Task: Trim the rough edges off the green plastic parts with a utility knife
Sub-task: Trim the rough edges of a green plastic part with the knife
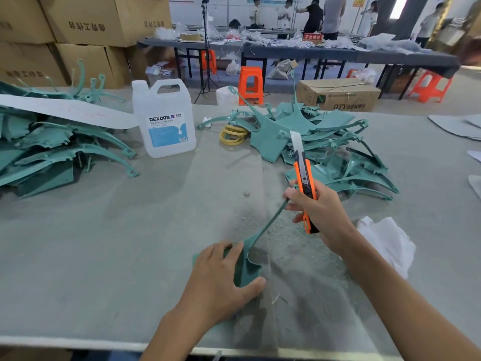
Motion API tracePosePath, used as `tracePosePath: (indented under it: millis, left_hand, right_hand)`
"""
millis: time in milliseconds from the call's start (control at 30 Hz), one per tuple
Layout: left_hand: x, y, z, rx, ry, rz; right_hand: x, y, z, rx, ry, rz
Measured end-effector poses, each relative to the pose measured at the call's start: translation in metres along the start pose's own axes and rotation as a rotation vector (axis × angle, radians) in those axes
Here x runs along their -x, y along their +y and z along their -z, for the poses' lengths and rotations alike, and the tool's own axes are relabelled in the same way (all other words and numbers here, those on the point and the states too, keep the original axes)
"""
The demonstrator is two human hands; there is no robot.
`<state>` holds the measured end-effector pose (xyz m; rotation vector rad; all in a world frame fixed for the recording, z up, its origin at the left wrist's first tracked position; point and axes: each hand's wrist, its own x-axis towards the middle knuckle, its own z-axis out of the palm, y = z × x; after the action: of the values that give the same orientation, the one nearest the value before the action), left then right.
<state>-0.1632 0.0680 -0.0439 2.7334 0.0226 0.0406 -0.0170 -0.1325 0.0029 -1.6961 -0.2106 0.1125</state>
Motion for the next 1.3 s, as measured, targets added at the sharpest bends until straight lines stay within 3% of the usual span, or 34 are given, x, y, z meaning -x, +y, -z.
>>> tracePosePath:
  millis: [67, 167, 200, 267, 333, 400, 467, 533, 633, 767, 833, 933, 1000, 1133, 1300]
  left_hand:
    - [0.011, 0.014, 0.005, -0.017, 0.194, -0.121]
    - [0.037, 0.051, 0.005, 0.279, 0.469, -0.354]
    - [0.046, 0.062, 0.0, 0.355, 0.472, -0.426]
    - [0.055, 0.075, -0.012, 0.44, 0.306, -0.453]
    - [0.05, 0.078, -0.021, 0.623, 0.059, -0.288]
    - [0.035, 0.077, -0.021, 1.036, -0.041, 0.055]
    - [0.017, 0.068, -0.016, 1.414, 0.047, 0.289]
    - [-0.001, 0.057, -0.008, 1.603, 0.21, 0.363]
    - [-0.014, 0.034, -0.002, 1.471, 0.299, 0.306]
    - [-0.009, 0.0, -0.007, 1.101, 0.506, 0.277]
    - [-0.001, -0.016, -0.011, 0.896, 0.498, 0.35]
    - [0.002, -0.021, -0.018, 0.836, 0.538, 0.403]
    - [0.001, -0.021, -0.022, 0.818, 0.563, 0.402]
    - [0.003, -0.019, -0.025, 0.81, 0.586, 0.398]
    - [0.004, -0.02, -0.031, 0.833, 0.577, 0.405]
  right_hand:
    - [0.003, -0.002, 0.0, -0.019, 0.049, 0.037]
    - [0.009, -0.005, -0.001, -0.086, 0.098, 0.059]
    - [0.011, -0.006, -0.001, -0.113, 0.105, 0.061]
    - [0.017, -0.01, -0.003, -0.181, 0.114, 0.057]
    - [0.025, -0.014, -0.006, -0.274, 0.128, 0.032]
    - [0.035, -0.015, -0.01, -0.385, 0.127, -0.015]
    - [0.045, -0.009, -0.018, -0.47, 0.108, -0.106]
    - [0.053, -0.001, -0.028, -0.541, 0.096, -0.229]
    - [0.061, 0.013, -0.035, -0.439, 0.025, -0.307]
    - [0.065, 0.028, -0.023, -0.03, 0.012, -0.217]
    - [0.069, 0.034, -0.015, 0.224, 0.005, -0.146]
    - [0.082, 0.044, -0.011, 0.69, -0.109, -0.049]
    - [0.086, 0.046, -0.015, 0.88, -0.147, 0.024]
    - [0.088, 0.044, -0.027, 1.001, -0.183, 0.103]
    - [0.083, 0.043, -0.022, 1.12, -0.109, 0.12]
